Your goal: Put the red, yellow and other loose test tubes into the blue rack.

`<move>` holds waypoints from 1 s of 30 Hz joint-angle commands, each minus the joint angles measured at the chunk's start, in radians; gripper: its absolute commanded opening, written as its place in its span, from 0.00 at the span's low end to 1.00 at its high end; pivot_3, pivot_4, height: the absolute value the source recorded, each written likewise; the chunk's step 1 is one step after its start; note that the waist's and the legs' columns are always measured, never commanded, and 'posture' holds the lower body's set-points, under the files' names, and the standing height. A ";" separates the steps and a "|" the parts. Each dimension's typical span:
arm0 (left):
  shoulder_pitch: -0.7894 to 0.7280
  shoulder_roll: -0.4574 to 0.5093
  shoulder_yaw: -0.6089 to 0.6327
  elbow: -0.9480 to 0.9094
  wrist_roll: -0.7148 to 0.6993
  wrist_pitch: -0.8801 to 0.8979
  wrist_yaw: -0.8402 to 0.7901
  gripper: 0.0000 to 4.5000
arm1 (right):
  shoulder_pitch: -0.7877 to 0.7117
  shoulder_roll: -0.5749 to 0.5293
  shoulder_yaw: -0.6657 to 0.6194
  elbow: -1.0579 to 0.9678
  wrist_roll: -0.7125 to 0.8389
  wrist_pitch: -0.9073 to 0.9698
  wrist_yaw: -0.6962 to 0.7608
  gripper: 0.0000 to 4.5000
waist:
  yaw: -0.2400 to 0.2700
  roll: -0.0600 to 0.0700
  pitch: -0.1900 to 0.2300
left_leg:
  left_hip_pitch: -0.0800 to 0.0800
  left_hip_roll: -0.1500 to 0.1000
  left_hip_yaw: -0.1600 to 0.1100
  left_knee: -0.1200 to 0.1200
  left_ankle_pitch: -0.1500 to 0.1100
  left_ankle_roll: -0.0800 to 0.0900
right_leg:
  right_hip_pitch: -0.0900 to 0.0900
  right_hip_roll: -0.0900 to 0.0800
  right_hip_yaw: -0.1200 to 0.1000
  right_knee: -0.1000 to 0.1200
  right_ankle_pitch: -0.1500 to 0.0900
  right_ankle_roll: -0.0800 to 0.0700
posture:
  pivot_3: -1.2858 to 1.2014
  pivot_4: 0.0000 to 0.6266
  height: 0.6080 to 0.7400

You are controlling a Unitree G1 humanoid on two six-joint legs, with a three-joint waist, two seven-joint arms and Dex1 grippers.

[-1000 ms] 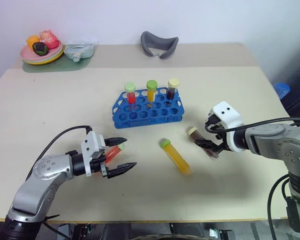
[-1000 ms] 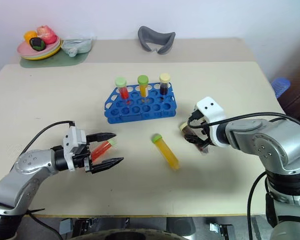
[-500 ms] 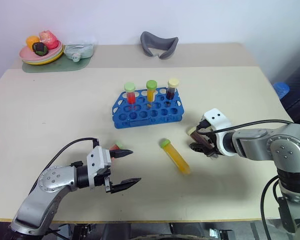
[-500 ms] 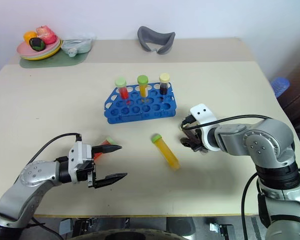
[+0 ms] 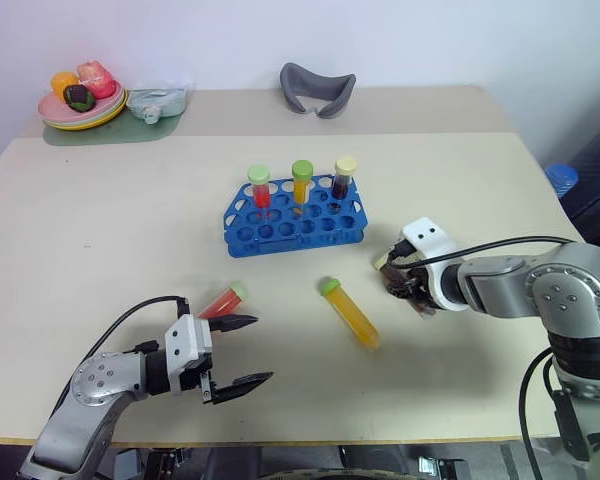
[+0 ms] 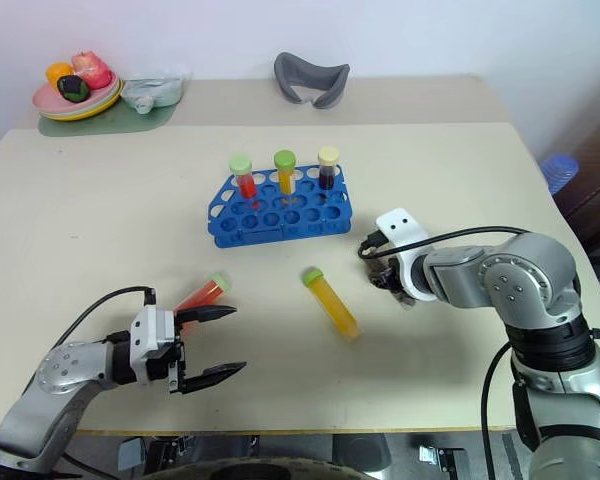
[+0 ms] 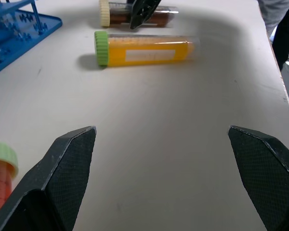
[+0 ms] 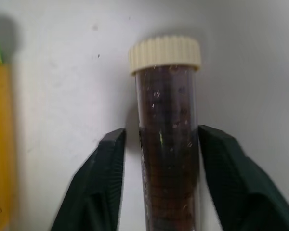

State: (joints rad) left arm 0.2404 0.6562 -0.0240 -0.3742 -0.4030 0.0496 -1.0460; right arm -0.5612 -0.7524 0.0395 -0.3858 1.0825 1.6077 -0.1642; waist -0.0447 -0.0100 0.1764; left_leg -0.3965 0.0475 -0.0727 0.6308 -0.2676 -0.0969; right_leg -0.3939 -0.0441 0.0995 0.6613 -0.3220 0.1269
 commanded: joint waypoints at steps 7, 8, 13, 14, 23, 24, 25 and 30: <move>-0.038 -0.006 -0.001 -0.022 -0.011 -0.001 0.009 1.00 | -0.019 -0.005 0.006 -0.010 -0.013 0.007 0.007 0.28 | 0.000 0.000 0.000 | 0.000 0.000 0.000 0.000 0.000 0.000 | 0.000 0.000 0.000 0.000 0.000 0.000 | 0.52 0.24 1.00; -0.042 -0.007 -0.002 -0.025 -0.012 0.004 0.012 1.00 | -0.020 -0.006 0.007 -0.011 -0.016 0.007 0.007 0.19 | 0.000 0.000 0.000 | 0.000 0.000 0.000 0.000 0.000 0.000 | 0.000 0.000 0.000 0.000 0.000 0.000 | 0.52 0.24 1.00; -0.052 -0.007 -0.001 -0.031 -0.013 0.017 0.018 1.00 | -0.025 -0.006 0.011 -0.017 -0.025 0.007 0.012 0.17 | 0.000 0.000 0.000 | 0.000 0.000 0.000 0.000 0.000 0.000 | 0.000 0.000 0.000 0.000 0.000 0.000 | 0.52 0.24 1.00; -0.054 -0.007 0.000 -0.031 -0.014 0.019 0.019 1.00 | -0.027 -0.006 0.012 -0.019 -0.027 0.007 0.015 0.17 | 0.000 0.000 0.000 | 0.000 0.000 0.000 0.000 0.000 0.000 | 0.000 0.000 0.000 0.000 0.000 0.000 | 0.52 0.24 1.00; -0.090 -0.020 0.117 -0.058 -0.122 0.111 0.112 1.00 | -0.071 0.035 -0.070 -0.203 -0.124 -0.320 0.254 0.17 | 0.000 0.001 0.000 | -0.001 0.001 0.000 0.000 0.000 0.000 | -0.002 0.001 0.000 0.000 0.000 0.000 | 0.52 0.24 1.00; -0.101 -0.027 0.133 -0.060 -0.140 0.129 0.132 1.00 | -0.050 0.069 -0.077 -0.211 -0.164 -0.415 0.277 0.17 | 0.000 0.001 0.000 | -0.001 0.001 -0.001 0.000 0.000 0.000 | -0.001 0.001 -0.001 0.000 0.000 0.000 | 0.52 0.24 1.00; -0.112 -0.035 0.147 -0.060 -0.155 0.145 0.150 1.00 | -0.030 0.099 -0.075 -0.214 -0.204 -0.493 0.291 0.17 | 0.000 0.000 0.000 | -0.002 0.001 -0.001 0.000 0.000 0.000 | -0.001 0.001 -0.001 0.000 0.000 0.000 | 0.52 0.24 1.00; -0.197 -0.083 0.171 -0.050 -0.155 0.189 0.258 1.00 | 0.039 0.304 0.015 -0.131 -0.471 -0.849 0.249 0.17 | 0.000 0.000 0.000 | -0.002 0.000 -0.001 0.000 0.000 0.000 | -0.001 0.000 -0.001 0.000 0.000 0.000 | 0.52 0.24 1.00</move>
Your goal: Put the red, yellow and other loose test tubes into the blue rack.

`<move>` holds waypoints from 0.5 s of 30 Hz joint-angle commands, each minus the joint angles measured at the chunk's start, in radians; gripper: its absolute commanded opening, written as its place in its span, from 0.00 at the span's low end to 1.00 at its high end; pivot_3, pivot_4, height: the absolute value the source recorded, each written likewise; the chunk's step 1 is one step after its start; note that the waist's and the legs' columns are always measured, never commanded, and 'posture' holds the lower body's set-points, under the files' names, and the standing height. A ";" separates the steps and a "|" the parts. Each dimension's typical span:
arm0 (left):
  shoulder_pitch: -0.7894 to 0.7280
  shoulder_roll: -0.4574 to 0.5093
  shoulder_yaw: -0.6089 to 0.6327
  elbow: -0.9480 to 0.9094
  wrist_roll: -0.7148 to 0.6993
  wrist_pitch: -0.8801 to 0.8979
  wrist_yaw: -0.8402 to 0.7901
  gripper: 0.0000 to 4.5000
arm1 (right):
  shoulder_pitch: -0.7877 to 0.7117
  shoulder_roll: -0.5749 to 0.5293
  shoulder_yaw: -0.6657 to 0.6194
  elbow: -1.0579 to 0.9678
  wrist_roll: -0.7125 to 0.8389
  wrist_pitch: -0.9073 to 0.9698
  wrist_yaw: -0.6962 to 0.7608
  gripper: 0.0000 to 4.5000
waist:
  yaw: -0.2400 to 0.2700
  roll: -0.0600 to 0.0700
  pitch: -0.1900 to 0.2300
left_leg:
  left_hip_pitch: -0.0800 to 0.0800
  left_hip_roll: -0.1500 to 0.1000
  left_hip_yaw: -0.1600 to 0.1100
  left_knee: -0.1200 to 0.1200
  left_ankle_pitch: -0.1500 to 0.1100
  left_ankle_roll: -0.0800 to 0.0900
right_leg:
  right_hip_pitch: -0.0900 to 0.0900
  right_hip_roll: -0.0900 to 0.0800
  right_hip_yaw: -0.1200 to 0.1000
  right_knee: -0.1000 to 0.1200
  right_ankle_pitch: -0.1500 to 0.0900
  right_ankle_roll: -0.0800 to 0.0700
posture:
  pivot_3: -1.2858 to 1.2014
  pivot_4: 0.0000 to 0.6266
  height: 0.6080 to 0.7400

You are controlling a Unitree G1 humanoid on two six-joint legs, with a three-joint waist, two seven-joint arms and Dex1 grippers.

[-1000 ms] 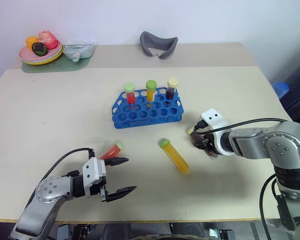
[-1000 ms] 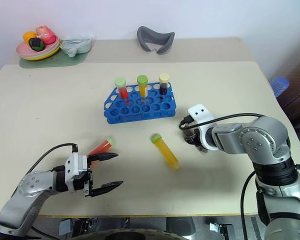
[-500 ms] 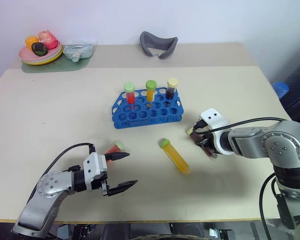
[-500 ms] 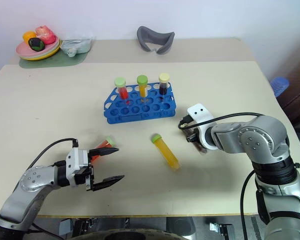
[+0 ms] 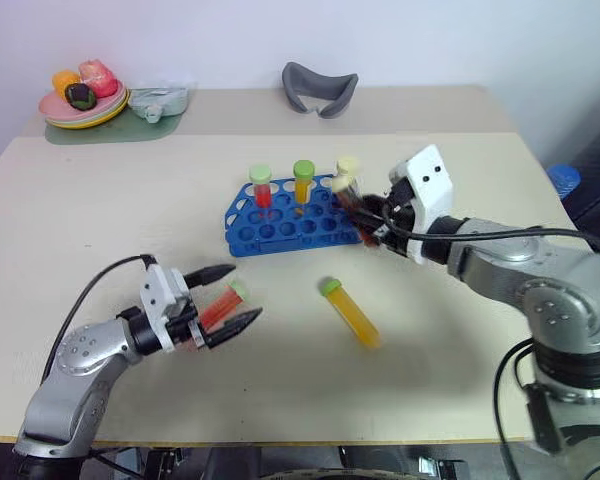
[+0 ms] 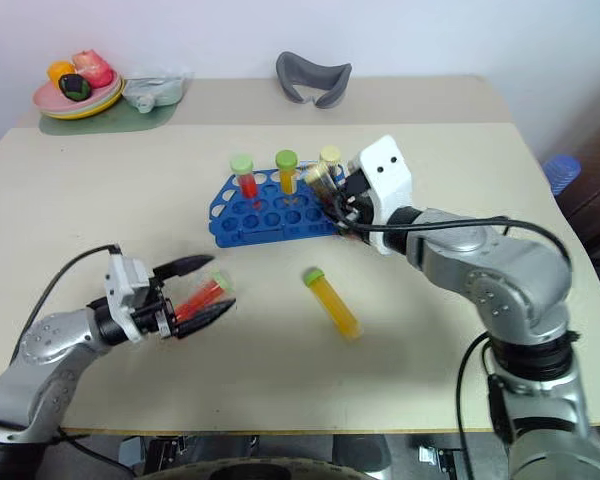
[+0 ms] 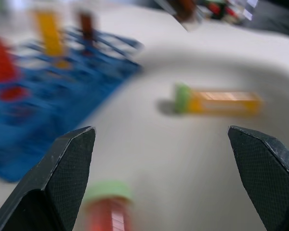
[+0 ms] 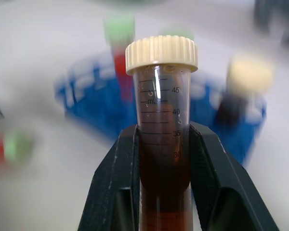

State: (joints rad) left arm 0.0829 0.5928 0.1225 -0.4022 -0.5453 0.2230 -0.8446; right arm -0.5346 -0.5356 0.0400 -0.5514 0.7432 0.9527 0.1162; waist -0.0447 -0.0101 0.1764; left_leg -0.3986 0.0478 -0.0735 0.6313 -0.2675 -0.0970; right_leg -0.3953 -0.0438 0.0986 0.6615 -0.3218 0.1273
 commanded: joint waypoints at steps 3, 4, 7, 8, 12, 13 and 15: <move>-0.083 -0.043 0.024 -0.035 -0.014 0.050 0.109 1.00 | 0.053 0.217 0.025 0.112 -0.232 -0.351 -0.056 0.17 | -0.002 0.000 0.000 | 0.000 0.000 0.000 0.000 0.000 0.000 | -0.001 0.000 0.000 0.002 0.000 0.000 | 0.52 0.24 1.00; -0.093 -0.048 0.021 -0.040 -0.011 0.059 0.123 1.00 | 0.072 0.244 0.040 0.136 -0.264 -0.397 -0.048 0.17 | -0.001 0.000 0.000 | 0.000 0.000 0.000 0.000 0.000 0.000 | -0.001 0.000 0.000 0.002 0.000 0.000 | 0.52 0.24 1.00; -0.116 -0.057 0.007 -0.053 -0.003 0.083 0.154 1.00 | 0.118 0.307 0.076 0.199 -0.340 -0.533 -0.008 0.17 | -0.002 0.000 0.000 | 0.000 0.000 0.000 0.000 0.000 -0.001 | -0.001 0.000 0.000 0.002 0.000 0.000 | 0.52 0.24 1.00; -0.124 -0.059 0.006 -0.059 -0.004 0.092 0.164 1.00 | 0.124 0.324 0.080 0.220 -0.357 -0.569 0.004 0.17 | -0.002 0.000 0.000 | 0.000 0.000 0.000 0.000 0.000 -0.001 | -0.001 0.000 0.000 0.002 0.000 0.000 | 0.52 0.24 1.00; -0.134 -0.064 0.019 -0.074 -0.020 0.122 0.188 1.00 | 0.130 0.381 0.070 0.317 -0.409 -0.688 0.035 0.17 | -0.003 0.001 0.000 | 0.001 0.000 0.000 0.000 0.001 -0.001 | -0.001 0.000 0.000 0.002 0.000 0.000 | 0.52 0.24 1.00; -0.131 -0.063 0.023 -0.078 -0.023 0.127 0.190 1.00 | 0.131 0.391 0.067 0.339 -0.421 -0.713 0.040 0.17 | -0.003 0.001 0.000 | 0.001 0.000 0.000 0.000 0.001 -0.001 | 0.000 0.000 0.000 0.002 0.000 0.000 | 0.52 0.24 1.00; -0.121 -0.060 0.032 -0.088 -0.032 0.138 0.194 1.00 | 0.134 0.409 0.062 0.370 -0.438 -0.752 0.050 0.17 | -0.003 0.001 0.000 | 0.002 0.000 0.000 0.000 0.001 -0.001 | 0.000 0.000 0.000 0.002 0.000 0.000 | 0.52 0.24 1.00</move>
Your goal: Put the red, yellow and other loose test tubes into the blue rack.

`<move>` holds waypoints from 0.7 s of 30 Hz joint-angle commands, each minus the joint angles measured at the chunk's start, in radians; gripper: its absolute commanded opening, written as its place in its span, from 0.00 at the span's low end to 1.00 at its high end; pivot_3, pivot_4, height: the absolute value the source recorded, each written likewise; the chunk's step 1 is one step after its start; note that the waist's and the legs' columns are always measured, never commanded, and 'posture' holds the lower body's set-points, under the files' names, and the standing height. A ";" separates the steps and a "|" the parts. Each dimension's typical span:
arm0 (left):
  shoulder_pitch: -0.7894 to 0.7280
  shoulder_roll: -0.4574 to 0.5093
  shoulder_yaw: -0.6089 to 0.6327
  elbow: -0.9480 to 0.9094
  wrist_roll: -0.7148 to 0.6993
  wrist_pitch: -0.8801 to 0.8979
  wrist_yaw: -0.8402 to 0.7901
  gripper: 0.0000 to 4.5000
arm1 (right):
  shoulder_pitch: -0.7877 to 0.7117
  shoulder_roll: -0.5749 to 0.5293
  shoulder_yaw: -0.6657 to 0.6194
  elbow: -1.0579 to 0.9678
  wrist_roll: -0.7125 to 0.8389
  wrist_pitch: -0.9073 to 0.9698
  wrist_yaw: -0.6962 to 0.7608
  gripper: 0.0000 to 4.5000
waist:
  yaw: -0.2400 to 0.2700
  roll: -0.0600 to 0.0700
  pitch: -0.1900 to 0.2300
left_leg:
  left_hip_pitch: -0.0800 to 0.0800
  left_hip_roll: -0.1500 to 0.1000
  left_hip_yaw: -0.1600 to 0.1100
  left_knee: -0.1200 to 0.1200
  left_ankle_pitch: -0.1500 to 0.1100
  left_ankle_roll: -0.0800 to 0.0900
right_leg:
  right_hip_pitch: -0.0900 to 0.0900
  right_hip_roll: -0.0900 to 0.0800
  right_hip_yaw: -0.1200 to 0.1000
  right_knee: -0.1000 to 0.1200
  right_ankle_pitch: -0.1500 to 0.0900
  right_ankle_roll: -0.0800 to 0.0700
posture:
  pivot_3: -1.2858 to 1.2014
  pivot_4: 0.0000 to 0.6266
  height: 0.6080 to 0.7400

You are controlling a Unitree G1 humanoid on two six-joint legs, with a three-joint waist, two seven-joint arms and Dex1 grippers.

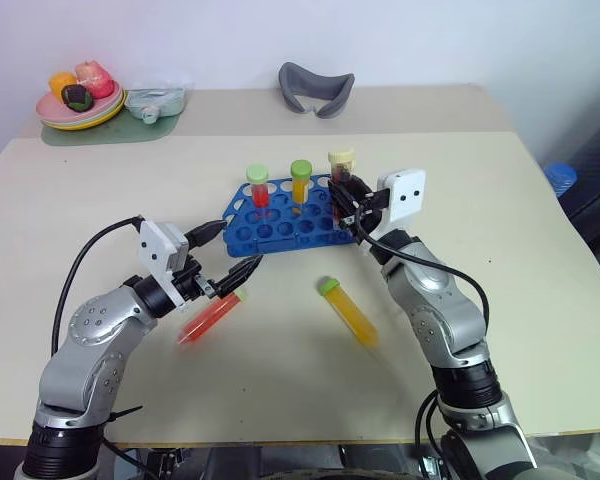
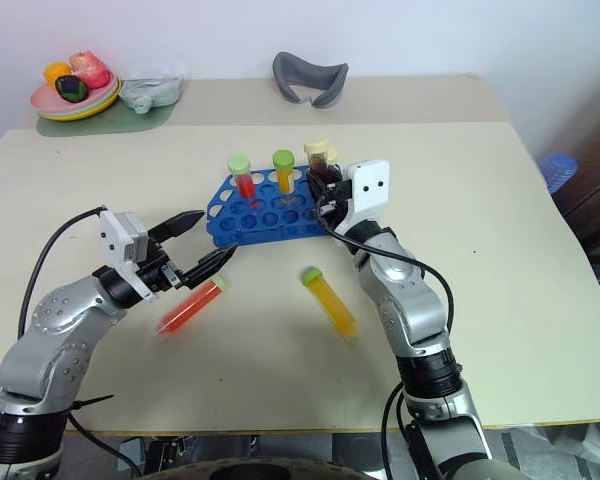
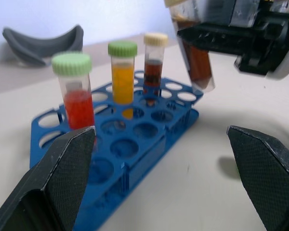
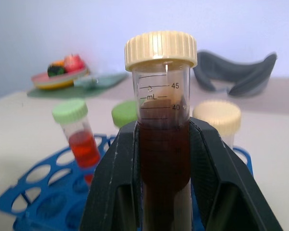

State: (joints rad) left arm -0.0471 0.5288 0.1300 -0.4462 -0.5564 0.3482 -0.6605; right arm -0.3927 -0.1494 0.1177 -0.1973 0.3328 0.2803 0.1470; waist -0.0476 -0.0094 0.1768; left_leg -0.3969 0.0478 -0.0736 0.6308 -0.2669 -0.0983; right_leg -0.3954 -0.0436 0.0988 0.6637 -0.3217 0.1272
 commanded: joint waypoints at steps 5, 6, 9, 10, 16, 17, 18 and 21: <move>0.037 0.018 0.072 -0.049 -0.060 0.042 0.015 1.00 | -0.010 0.052 -0.017 0.106 -0.086 -0.181 0.032 0.17 | -0.002 0.000 0.000 | 0.000 0.000 0.000 0.000 0.000 0.000 | 0.000 0.000 0.000 0.000 0.000 0.000 | 0.52 0.24 1.00; 0.043 0.023 0.085 -0.048 -0.070 0.049 0.013 1.00 | -0.010 0.058 -0.020 0.125 -0.098 -0.201 0.029 0.17 | -0.003 0.000 0.000 | 0.000 0.000 0.000 0.000 0.000 0.000 | 0.000 0.000 0.000 0.000 0.000 0.000 | 0.52 0.24 1.00; 0.048 0.037 0.116 -0.042 -0.090 0.069 0.015 1.00 | -0.018 0.067 -0.038 0.200 -0.137 -0.275 0.017 0.17 | -0.001 0.000 0.000 | 0.000 0.000 0.000 0.000 0.000 0.000 | 0.000 0.000 0.000 0.000 0.000 0.000 | 0.52 0.24 1.00; 0.049 0.040 0.119 -0.043 -0.095 0.075 0.014 1.00 | -0.020 0.072 -0.043 0.221 -0.144 -0.295 0.015 0.17 | -0.001 0.000 0.000 | 0.000 0.000 0.000 0.000 0.000 0.000 | 0.000 0.000 0.000 0.000 0.000 0.000 | 0.52 0.24 1.00; 0.047 0.045 0.111 -0.055 -0.103 0.097 0.017 1.00 | -0.042 0.102 -0.059 0.307 -0.185 -0.383 0.006 0.17 | -0.006 0.000 0.000 | 0.001 0.000 0.000 0.000 0.000 0.000 | 0.000 0.000 0.000 0.001 0.000 0.000 | 0.52 0.24 1.00; 0.049 0.044 0.111 -0.057 -0.103 0.098 0.017 1.00 | -0.045 0.107 -0.063 0.323 -0.190 -0.393 0.002 0.17 | -0.008 0.000 0.000 | 0.001 0.000 0.000 0.000 0.000 0.000 | 0.001 0.000 0.000 0.001 0.000 0.000 | 0.52 0.24 1.00; 0.052 0.043 0.111 -0.059 -0.103 0.098 0.015 1.00 | -0.048 0.110 -0.065 0.336 -0.194 -0.404 0.001 0.17 | -0.009 0.000 0.000 | 0.001 0.000 0.000 0.000 0.000 0.000 | 0.001 0.000 0.000 0.001 0.000 0.000 | 0.52 0.24 1.00; 0.059 0.043 0.112 -0.062 -0.104 0.099 0.011 1.00 | -0.052 0.117 -0.069 0.368 -0.209 -0.432 -0.004 0.17 | -0.013 0.000 0.000 | 0.001 0.000 0.000 0.000 0.000 0.000 | 0.001 0.000 0.000 0.001 0.000 0.000 | 0.52 0.24 1.00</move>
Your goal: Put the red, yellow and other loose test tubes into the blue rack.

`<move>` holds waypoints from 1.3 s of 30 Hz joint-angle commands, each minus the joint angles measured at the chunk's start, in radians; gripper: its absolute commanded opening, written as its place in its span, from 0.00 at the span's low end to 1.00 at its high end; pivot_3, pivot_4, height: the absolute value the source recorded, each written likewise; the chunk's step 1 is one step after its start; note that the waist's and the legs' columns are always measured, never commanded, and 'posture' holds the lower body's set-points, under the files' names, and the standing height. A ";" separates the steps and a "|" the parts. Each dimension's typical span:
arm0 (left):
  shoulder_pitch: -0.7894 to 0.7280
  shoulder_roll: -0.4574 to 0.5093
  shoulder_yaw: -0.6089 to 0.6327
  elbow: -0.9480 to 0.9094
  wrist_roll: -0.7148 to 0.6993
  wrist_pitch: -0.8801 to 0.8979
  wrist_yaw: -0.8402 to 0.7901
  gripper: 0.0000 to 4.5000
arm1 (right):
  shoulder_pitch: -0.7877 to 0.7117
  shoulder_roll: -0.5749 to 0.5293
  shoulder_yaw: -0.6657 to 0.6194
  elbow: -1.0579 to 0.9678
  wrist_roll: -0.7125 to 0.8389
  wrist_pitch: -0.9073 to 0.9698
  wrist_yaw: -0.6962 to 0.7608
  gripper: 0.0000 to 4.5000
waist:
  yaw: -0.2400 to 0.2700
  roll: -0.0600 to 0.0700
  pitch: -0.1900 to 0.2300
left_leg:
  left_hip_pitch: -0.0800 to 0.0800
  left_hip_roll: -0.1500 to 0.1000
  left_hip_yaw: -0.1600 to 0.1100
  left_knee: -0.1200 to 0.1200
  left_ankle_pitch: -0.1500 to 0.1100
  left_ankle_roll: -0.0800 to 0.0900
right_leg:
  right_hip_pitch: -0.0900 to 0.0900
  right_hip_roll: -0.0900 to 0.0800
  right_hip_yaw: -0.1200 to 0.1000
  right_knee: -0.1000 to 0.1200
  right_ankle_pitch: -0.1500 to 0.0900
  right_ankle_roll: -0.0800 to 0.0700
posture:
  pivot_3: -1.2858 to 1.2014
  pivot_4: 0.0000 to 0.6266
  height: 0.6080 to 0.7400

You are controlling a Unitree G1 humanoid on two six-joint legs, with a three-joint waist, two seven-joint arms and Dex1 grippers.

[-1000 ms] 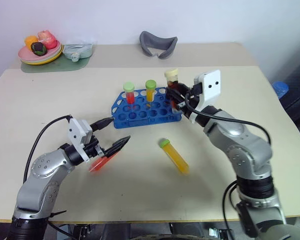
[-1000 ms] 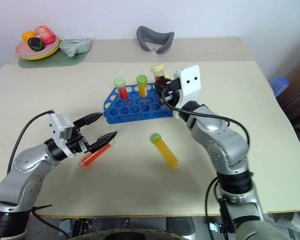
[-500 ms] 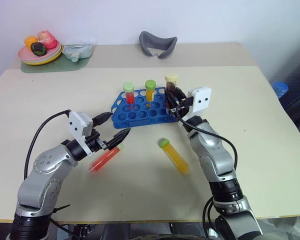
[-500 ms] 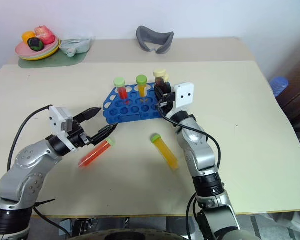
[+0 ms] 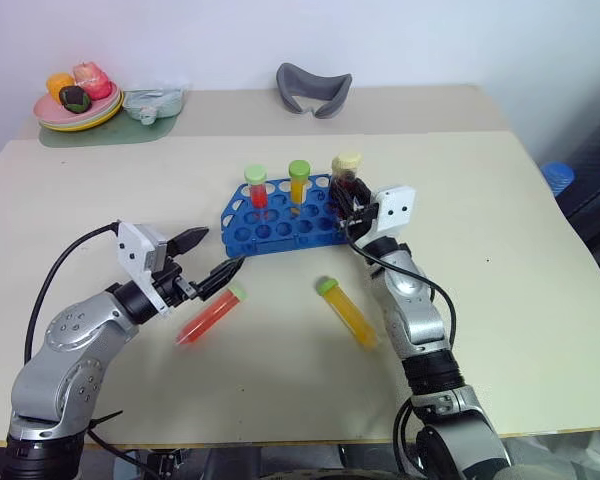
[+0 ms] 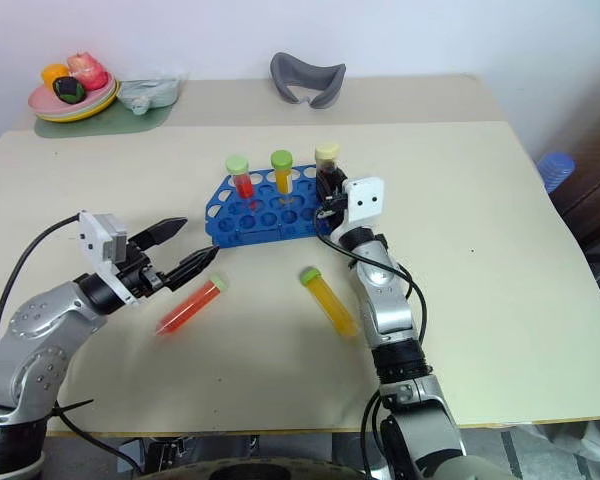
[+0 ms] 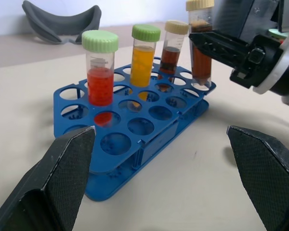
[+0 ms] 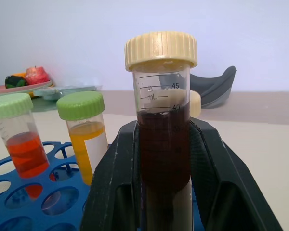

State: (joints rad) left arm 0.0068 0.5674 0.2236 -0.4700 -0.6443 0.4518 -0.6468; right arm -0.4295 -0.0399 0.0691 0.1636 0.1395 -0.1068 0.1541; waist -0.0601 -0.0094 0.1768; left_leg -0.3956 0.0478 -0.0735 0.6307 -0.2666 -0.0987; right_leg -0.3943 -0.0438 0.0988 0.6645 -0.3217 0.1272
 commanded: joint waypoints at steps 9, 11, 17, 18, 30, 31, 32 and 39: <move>0.019 0.012 0.027 -0.041 -0.022 -0.003 -0.015 1.00 | 0.000 0.024 -0.024 0.037 -0.017 -0.081 -0.007 0.17 | -0.009 0.000 0.000 | 0.003 0.000 0.000 0.000 0.000 0.000 | 0.002 0.000 0.000 0.000 0.000 0.000 | 0.52 0.24 1.00; 0.021 0.014 0.027 -0.041 -0.023 -0.003 -0.017 1.00 | 0.001 0.030 -0.026 0.037 -0.011 -0.083 -0.002 0.49 | -0.009 0.000 0.000 | 0.003 0.000 0.000 0.000 0.000 0.000 | 0.002 0.000 0.000 0.000 0.000 0.000 | 0.52 0.24 1.00; 0.025 0.015 0.030 -0.028 -0.019 -0.011 -0.031 1.00 | 0.002 0.037 -0.038 0.004 -0.004 -0.088 0.002 0.98 | -0.011 0.000 0.000 | 0.003 0.000 0.000 0.000 0.000 0.000 | 0.002 0.000 0.000 0.000 0.000 0.000 | 0.52 0.24 1.00; 0.026 0.015 0.030 -0.026 -0.018 -0.013 -0.033 1.00 | 0.002 0.034 -0.041 -0.011 0.003 -0.083 0.009 0.98 | -0.011 0.000 0.000 | 0.003 0.000 0.000 0.000 0.000 0.000 | 0.002 0.000 0.000 0.000 0.000 0.000 | 0.52 0.24 1.00; 0.032 -0.005 0.015 0.009 0.006 -0.050 -0.061 1.00 | -0.007 0.012 -0.054 -0.041 -0.004 -0.015 0.019 0.98 | -0.011 0.000 0.000 | 0.003 0.000 0.000 0.000 0.000 0.000 | 0.002 0.000 0.000 0.000 0.000 0.000 | 0.52 0.24 1.00; 0.034 -0.006 0.014 0.013 0.008 -0.055 -0.064 1.00 | -0.010 0.013 -0.055 -0.042 -0.002 -0.008 0.019 0.98 | -0.011 0.000 0.000 | 0.003 0.000 0.000 0.000 0.000 0.000 | 0.002 0.000 0.000 0.000 0.000 0.000 | 0.52 0.24 1.00; 0.035 -0.007 0.013 0.017 0.010 -0.060 -0.067 1.00 | -0.013 0.014 -0.055 -0.042 0.000 -0.002 0.020 0.98 | -0.011 0.000 0.000 | 0.003 0.000 0.000 0.000 0.000 0.000 | 0.002 0.000 0.000 0.000 0.000 0.000 | 0.52 0.24 1.00; 0.050 -0.016 0.011 0.033 0.021 -0.087 -0.082 1.00 | -0.022 0.016 -0.059 -0.047 0.023 0.046 0.038 0.98 | -0.010 0.000 0.000 | 0.003 0.000 0.000 0.000 0.000 0.000 | 0.002 0.000 0.000 0.000 0.000 0.000 | 0.52 0.24 1.00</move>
State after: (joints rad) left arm 0.0518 0.5535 0.2233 -0.4310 -0.6231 0.3934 -0.7203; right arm -0.4328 -0.0269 0.0211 0.1497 0.1454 -0.0630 0.1858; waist -0.0705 -0.0092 0.1769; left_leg -0.3926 0.0478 -0.0734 0.6304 -0.2666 -0.0988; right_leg -0.3920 -0.0437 0.0992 0.6648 -0.3217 0.1271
